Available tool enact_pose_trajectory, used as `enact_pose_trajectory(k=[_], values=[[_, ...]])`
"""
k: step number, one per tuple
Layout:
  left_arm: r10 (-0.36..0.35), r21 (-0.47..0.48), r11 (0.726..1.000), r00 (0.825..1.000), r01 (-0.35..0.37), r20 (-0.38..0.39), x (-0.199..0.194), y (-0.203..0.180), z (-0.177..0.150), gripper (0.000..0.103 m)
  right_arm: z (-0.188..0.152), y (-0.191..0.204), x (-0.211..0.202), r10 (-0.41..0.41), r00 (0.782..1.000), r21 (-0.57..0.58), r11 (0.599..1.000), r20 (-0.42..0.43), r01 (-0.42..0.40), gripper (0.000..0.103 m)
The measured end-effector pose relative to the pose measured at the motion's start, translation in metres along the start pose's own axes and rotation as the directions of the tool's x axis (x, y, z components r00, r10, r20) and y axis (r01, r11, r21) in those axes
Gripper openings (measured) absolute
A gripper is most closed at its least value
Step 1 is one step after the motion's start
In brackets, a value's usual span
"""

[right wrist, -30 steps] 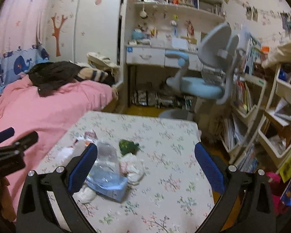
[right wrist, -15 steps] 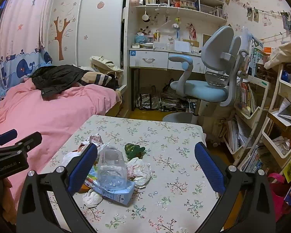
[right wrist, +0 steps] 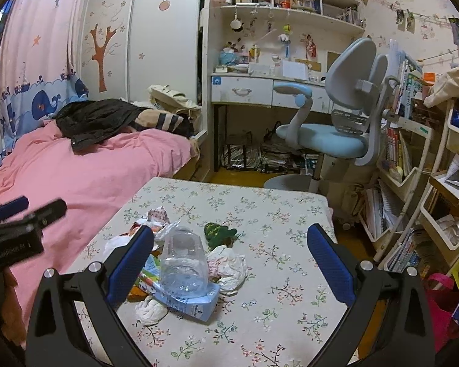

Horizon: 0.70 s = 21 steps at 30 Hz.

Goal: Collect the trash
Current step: 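Move the right tool toward the clear plastic bottle on the table, then grasp the clear plastic bottle with the right tool and lift it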

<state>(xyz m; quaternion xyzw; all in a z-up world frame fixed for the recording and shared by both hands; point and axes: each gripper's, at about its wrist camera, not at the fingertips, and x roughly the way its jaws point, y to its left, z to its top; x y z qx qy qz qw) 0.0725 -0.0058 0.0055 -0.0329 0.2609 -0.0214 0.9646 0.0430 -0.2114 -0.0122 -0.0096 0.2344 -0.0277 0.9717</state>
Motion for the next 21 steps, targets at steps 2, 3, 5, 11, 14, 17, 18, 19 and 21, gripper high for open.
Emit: enact_pose_trajectory(k=[2, 3, 5, 11, 14, 17, 18, 19, 21], values=[[0.032, -0.015, 0.999, 0.999, -0.032, -0.01, 0.004, 0.012, 0.004, 0.096, -0.002, -0.001, 0.007, 0.011, 0.999, 0.001, 1.0, -0.03, -0.011, 0.097], [0.04, -0.027, 0.999, 0.999, -0.041, -0.018, 0.006, 0.018, 0.005, 0.096, -0.003, -0.001, 0.01, 0.02, 0.999, 0.006, 1.0, -0.045, -0.02, 0.097], [0.056, -0.052, 0.997, 0.998, -0.058, -0.039, 0.01, 0.03, 0.006, 0.096, -0.004, -0.001, 0.014, 0.035, 0.997, 0.014, 0.999, -0.065, -0.034, 0.097], [0.075, -0.022, 0.997, 0.99, -0.079, -0.119, 0.025, 0.034, 0.001, 0.096, -0.008, 0.007, 0.026, 0.06, 0.991, -0.017, 0.998, -0.12, -0.062, 0.097], [0.074, 0.014, 0.997, 0.986, -0.073, -0.147, 0.033, 0.027, -0.005, 0.096, -0.01, 0.012, 0.036, 0.076, 0.985, -0.036, 0.996, -0.157, -0.082, 0.097], [0.065, 0.039, 0.998, 0.98, -0.058, -0.188, 0.046, 0.022, -0.012, 0.096, -0.012, 0.016, 0.047, 0.093, 0.977, -0.039, 0.994, -0.189, -0.103, 0.097], [0.049, 0.04, 0.998, 0.976, -0.041, -0.211, 0.053, 0.02, -0.014, 0.096, -0.013, 0.017, 0.05, 0.099, 0.975, -0.036, 0.993, -0.199, -0.109, 0.097], [0.038, 0.038, 0.999, 0.974, -0.03, -0.224, 0.058, 0.018, -0.017, 0.096, -0.014, 0.019, 0.055, 0.107, 0.972, -0.033, 0.993, -0.211, -0.117, 0.097], [0.021, 0.045, 0.999, 0.969, -0.01, -0.245, 0.068, 0.013, -0.022, 0.096, -0.015, 0.022, 0.063, 0.107, 0.967, -0.037, 0.992, -0.23, -0.119, 0.097]])
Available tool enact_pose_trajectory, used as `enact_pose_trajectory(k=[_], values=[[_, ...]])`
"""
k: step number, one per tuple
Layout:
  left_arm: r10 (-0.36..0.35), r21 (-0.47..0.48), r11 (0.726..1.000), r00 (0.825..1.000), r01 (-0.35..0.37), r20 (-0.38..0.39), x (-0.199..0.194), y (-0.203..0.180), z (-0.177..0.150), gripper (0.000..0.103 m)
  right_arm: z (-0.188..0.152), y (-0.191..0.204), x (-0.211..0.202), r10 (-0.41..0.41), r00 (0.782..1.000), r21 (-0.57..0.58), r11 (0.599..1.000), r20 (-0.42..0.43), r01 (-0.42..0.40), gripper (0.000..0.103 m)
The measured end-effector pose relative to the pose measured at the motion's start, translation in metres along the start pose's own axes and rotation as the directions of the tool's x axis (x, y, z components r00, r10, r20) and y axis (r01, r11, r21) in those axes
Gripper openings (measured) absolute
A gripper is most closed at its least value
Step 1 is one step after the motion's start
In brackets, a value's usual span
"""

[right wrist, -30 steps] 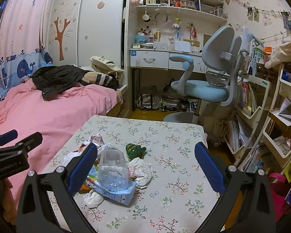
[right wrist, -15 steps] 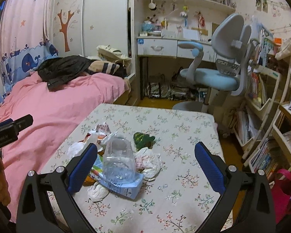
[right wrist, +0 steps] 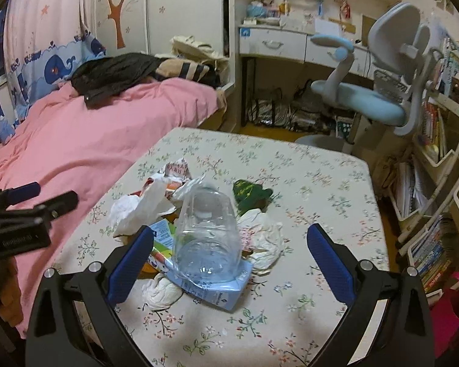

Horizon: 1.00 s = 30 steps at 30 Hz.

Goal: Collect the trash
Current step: 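Grasp the clear plastic bottle with the right tool and lift it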

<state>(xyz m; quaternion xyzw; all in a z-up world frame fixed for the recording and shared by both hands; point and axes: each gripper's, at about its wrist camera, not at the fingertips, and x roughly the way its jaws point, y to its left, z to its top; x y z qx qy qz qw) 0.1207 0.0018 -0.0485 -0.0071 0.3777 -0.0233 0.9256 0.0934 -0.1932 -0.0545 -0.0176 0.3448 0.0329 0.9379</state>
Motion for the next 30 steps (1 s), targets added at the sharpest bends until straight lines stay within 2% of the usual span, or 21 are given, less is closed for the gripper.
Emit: enact_pose_trajectory(k=[5, 10, 13, 17, 19, 20, 21, 22, 23, 26, 30], values=[[-0.02, 0.031, 0.999, 1.0, 0.021, -0.024, 0.024, -0.014, 0.003, 0.096, 0.002, 0.001, 0.02, -0.011, 0.999, -0.012, 1.0, -0.044, 0.01, 0.096], [-0.051, 0.013, 0.999, 0.995, 0.052, -0.08, 0.054, -0.015, 0.007, 0.096, 0.0, 0.001, 0.035, -0.012, 0.997, -0.019, 1.0, -0.083, 0.01, 0.096], [-0.057, 0.055, 0.997, 0.994, 0.062, -0.091, 0.063, -0.025, 0.006, 0.096, 0.0, 0.003, 0.044, -0.012, 0.995, -0.029, 1.0, -0.101, 0.009, 0.096], [-0.061, 0.075, 0.995, 0.992, 0.07, -0.111, 0.075, -0.031, 0.007, 0.095, 0.0, 0.002, 0.052, -0.004, 0.992, -0.017, 1.0, -0.124, 0.002, 0.091], [-0.081, 0.068, 0.994, 0.988, 0.09, -0.129, 0.08, -0.031, 0.006, 0.085, -0.001, 0.0, 0.055, 0.02, 0.99, -0.003, 1.0, -0.139, -0.02, 0.082], [-0.094, 0.068, 0.992, 0.986, 0.104, -0.141, 0.082, -0.031, 0.006, 0.068, -0.001, -0.001, 0.057, 0.047, 0.987, 0.014, 0.999, -0.151, -0.045, 0.072], [-0.112, 0.064, 0.99, 0.981, 0.124, -0.159, 0.086, -0.032, 0.005, 0.048, -0.001, -0.003, 0.057, 0.068, 0.984, 0.031, 0.997, -0.162, -0.064, 0.057], [-0.135, 0.054, 0.988, 0.974, 0.147, -0.182, 0.089, -0.032, 0.004, 0.037, -0.001, -0.003, 0.059, 0.084, 0.981, 0.042, 0.996, -0.174, -0.077, 0.057], [-0.154, 0.04, 0.985, 0.968, 0.165, -0.2, 0.091, -0.032, 0.003, 0.015, -0.002, -0.002, 0.059, 0.083, 0.982, 0.046, 0.996, -0.171, -0.076, 0.057], [-0.181, 0.021, 0.982, 0.967, 0.188, -0.178, 0.083, -0.03, 0.005, 0.004, 0.0, -0.005, 0.053, 0.117, 0.982, 0.082, 0.991, -0.149, -0.106, 0.057], [-0.236, -0.029, 0.972, 0.969, 0.234, -0.078, 0.053, -0.02, 0.017, 0.003, 0.006, -0.016, 0.032, 0.17, 0.983, 0.156, 0.975, -0.072, -0.157, 0.057]])
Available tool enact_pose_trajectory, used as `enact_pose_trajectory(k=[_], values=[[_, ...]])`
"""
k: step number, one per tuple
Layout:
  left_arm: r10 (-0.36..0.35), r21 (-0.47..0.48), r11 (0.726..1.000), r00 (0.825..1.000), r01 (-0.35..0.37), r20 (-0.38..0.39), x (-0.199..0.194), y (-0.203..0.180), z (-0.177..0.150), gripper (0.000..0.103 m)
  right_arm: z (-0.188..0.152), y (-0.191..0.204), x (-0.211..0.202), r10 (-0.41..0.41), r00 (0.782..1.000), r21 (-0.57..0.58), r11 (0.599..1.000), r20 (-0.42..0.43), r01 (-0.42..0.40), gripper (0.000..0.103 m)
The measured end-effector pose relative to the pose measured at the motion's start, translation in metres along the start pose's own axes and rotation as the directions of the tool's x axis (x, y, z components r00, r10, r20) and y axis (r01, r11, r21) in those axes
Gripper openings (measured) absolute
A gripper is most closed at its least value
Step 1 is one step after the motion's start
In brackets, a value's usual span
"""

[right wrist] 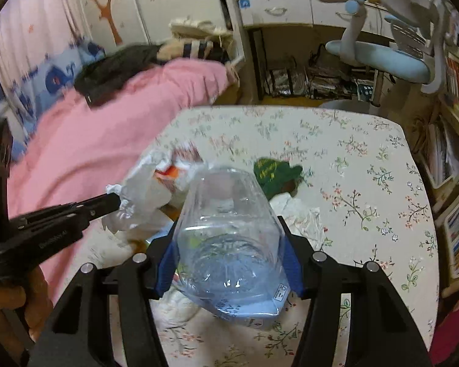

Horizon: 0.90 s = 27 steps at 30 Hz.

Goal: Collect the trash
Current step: 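Grasp the clear plastic bottle with the right tool and lift it, then carry the bottle over the yellow bucket and open the right tool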

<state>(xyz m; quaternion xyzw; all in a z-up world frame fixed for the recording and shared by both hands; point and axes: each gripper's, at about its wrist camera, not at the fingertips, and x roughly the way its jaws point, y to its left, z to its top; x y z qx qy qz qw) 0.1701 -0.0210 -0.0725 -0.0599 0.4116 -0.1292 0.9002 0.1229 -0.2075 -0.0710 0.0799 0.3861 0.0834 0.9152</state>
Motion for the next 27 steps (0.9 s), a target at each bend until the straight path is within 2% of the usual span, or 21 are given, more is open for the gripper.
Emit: enact_pose_trajectory(k=[6, 15, 22, 27], values=[[-0.083, -0.036, 0.995, 0.985, 0.089, 0.148, -0.054, 0.003, 0.001, 0.003, 0.002, -0.001, -0.038, 0.077, 0.991, 0.06, 0.995, 0.106, -0.084, 0.057], [-0.11, 0.02, 0.994, 0.969, 0.108, 0.219, -0.11, -0.007, -0.03, 0.003, -0.022, 0.008, -0.102, 0.165, 0.966, 0.031, 0.984, 0.201, -0.175, 0.057], [-0.132, 0.064, 0.991, 0.968, 0.121, 0.212, -0.147, -0.017, -0.071, 0.003, -0.065, 0.022, -0.136, 0.21, 0.963, -0.009, 0.977, 0.169, -0.211, 0.057], [-0.145, 0.085, 0.988, 0.968, 0.13, 0.203, -0.167, -0.021, -0.099, 0.003, -0.104, 0.03, -0.151, 0.23, 0.97, -0.031, 0.973, 0.075, -0.229, 0.057]])
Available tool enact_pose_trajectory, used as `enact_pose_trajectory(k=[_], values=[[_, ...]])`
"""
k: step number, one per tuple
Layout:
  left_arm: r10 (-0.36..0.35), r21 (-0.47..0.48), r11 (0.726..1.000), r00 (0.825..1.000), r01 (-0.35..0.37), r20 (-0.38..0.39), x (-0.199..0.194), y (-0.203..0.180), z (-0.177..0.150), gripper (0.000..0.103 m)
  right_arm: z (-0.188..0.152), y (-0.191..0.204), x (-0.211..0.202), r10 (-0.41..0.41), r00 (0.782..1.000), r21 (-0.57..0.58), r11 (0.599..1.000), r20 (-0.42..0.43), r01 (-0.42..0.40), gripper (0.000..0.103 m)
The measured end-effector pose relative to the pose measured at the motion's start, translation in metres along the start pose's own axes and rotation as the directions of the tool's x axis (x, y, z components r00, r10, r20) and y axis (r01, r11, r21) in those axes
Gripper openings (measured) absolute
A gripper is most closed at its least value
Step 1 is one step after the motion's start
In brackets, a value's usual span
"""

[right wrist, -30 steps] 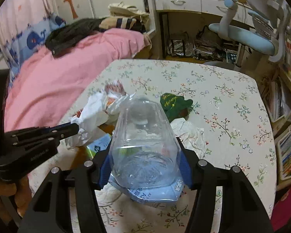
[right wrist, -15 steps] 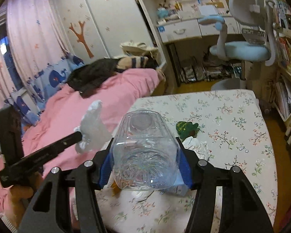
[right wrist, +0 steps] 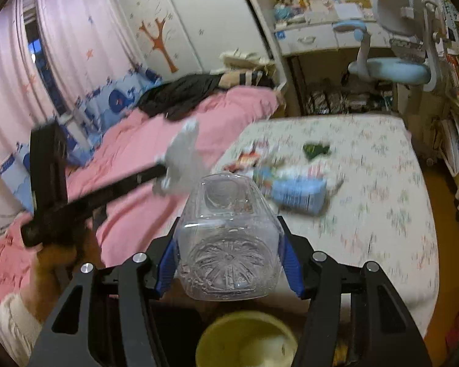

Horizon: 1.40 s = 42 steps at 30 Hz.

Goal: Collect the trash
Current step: 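Carry the bottle over the yellow bucket and open the right tool, then raise the right tool from the bucket back toward the table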

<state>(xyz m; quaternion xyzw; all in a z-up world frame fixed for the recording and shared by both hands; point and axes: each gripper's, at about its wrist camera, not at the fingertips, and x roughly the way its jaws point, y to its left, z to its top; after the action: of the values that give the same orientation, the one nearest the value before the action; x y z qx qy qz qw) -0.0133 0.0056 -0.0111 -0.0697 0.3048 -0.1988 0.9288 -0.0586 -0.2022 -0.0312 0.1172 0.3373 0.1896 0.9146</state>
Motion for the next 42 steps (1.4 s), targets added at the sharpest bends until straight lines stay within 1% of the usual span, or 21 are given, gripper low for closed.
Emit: enact_pose_trajectory(k=[4, 7, 8, 11, 12, 14, 16, 20, 23, 24, 26, 29, 32, 36, 39, 42], values=[[0.002, 0.025, 1.0, 1.0, -0.002, -0.025, -0.016, -0.009, -0.02, 0.003, -0.035, 0.006, -0.003, 0.012, 0.993, -0.016, 1.0, -0.115, -0.014, 0.057], [-0.002, 0.027, 1.0, 0.998, 0.003, -0.055, -0.025, -0.012, -0.037, 0.003, -0.063, 0.013, 0.003, 0.013, 0.972, -0.042, 0.999, -0.233, -0.024, 0.057], [-0.003, 0.028, 1.0, 0.998, 0.004, -0.065, -0.027, -0.013, -0.042, 0.003, -0.069, 0.016, 0.006, 0.013, 0.966, -0.049, 0.998, -0.26, -0.027, 0.057], [-0.004, 0.027, 1.0, 0.995, 0.007, -0.096, -0.029, -0.015, -0.057, 0.003, -0.092, 0.023, 0.021, 0.004, 0.931, -0.087, 0.995, -0.365, -0.038, 0.057], [-0.005, 0.027, 1.0, 0.994, 0.008, -0.107, -0.03, -0.017, -0.062, 0.003, -0.1, 0.025, 0.029, -0.006, 0.916, -0.096, 0.995, -0.401, -0.035, 0.057], [-0.008, 0.023, 1.0, 0.992, 0.011, -0.124, -0.031, -0.018, -0.069, 0.003, -0.114, 0.027, 0.043, -0.012, 0.888, -0.112, 0.993, -0.459, -0.044, 0.057], [-0.012, 0.021, 1.0, 0.991, 0.015, -0.137, -0.031, -0.02, -0.075, 0.003, -0.128, 0.028, 0.061, -0.042, 0.865, -0.132, 0.991, -0.501, -0.028, 0.057], [-0.013, 0.015, 1.0, 0.988, 0.016, -0.156, -0.033, -0.022, -0.084, 0.003, -0.15, 0.028, 0.08, -0.065, 0.83, -0.14, 0.99, -0.555, -0.016, 0.057], [-0.015, 0.009, 1.0, 0.987, 0.016, -0.163, -0.033, -0.023, -0.087, 0.003, -0.16, 0.028, 0.087, -0.085, 0.812, -0.158, 0.987, -0.578, -0.009, 0.057], [-0.015, 0.009, 1.0, 0.986, 0.017, -0.164, -0.034, -0.024, -0.088, 0.003, -0.162, 0.028, 0.09, -0.089, 0.808, -0.162, 0.987, -0.582, -0.009, 0.057], [-0.016, 0.01, 1.0, 0.986, 0.018, -0.166, -0.034, -0.025, -0.088, 0.003, -0.163, 0.029, 0.091, -0.096, 0.81, -0.169, 0.986, -0.579, -0.004, 0.057], [-0.02, 0.014, 1.0, 0.985, 0.022, -0.169, -0.035, -0.027, -0.089, 0.003, -0.163, 0.026, 0.092, -0.096, 0.814, -0.156, 0.988, -0.573, 0.007, 0.058], [-0.023, 0.017, 1.0, 0.984, 0.026, -0.179, -0.034, -0.028, -0.092, 0.003, -0.16, 0.024, 0.092, -0.1, 0.822, -0.147, 0.989, -0.56, 0.02, 0.058], [-0.026, 0.024, 0.999, 0.981, 0.031, -0.19, -0.034, -0.032, -0.096, 0.003, -0.158, 0.021, 0.087, -0.107, 0.826, -0.136, 0.99, -0.554, 0.037, 0.058], [-0.025, 0.034, 0.999, 0.98, 0.032, -0.2, -0.034, -0.036, -0.099, 0.003, -0.152, 0.018, 0.083, -0.106, 0.839, -0.12, 0.992, -0.533, 0.049, 0.061], [-0.021, 0.043, 0.999, 0.977, 0.031, -0.213, -0.034, -0.038, -0.103, 0.003, -0.143, 0.012, 0.073, -0.106, 0.868, -0.092, 0.993, -0.484, 0.07, 0.064]])
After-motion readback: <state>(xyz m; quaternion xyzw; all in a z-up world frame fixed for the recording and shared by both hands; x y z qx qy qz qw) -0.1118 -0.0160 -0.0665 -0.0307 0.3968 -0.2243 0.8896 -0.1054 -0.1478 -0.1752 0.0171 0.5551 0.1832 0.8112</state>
